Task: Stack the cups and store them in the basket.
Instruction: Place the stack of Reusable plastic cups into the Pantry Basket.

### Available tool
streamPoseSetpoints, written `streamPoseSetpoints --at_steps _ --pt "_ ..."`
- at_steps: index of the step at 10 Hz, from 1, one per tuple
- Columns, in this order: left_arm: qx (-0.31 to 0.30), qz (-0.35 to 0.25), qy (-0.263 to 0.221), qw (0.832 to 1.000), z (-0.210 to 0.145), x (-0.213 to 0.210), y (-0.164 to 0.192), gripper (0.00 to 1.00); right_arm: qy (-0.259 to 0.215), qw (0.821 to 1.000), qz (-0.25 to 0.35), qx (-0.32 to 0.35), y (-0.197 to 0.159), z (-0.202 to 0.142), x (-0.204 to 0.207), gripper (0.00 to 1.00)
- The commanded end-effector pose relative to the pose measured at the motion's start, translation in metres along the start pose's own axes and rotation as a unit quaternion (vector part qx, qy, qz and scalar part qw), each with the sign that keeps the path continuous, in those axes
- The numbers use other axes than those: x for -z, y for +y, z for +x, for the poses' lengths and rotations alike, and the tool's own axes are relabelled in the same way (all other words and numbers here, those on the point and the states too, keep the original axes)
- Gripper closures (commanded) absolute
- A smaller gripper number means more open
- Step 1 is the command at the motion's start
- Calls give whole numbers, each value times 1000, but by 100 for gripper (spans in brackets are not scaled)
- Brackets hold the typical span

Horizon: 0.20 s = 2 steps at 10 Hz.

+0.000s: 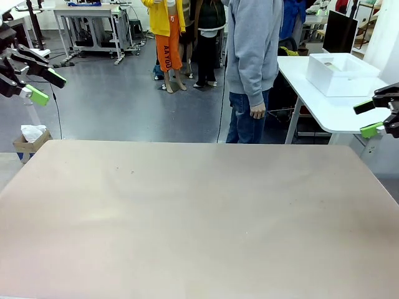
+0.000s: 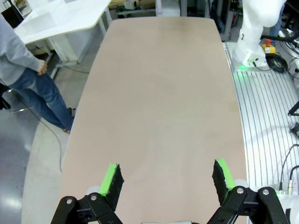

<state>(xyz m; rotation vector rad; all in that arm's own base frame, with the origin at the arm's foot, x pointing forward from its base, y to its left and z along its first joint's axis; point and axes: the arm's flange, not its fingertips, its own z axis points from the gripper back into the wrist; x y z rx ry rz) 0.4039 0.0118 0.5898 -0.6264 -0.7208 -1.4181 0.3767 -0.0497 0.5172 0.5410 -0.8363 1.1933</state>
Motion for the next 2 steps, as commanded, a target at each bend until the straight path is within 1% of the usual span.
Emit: streamPoseSetpoints --at_steps 1,2 --pt "2 -1 -2 1000 1 0 -1 0 -16 1000 -2 5 -2 3 1 0" --pt "2 -1 -2 1000 1 0 -1 0 -16 1000 -2 5 -2 3 1 0"
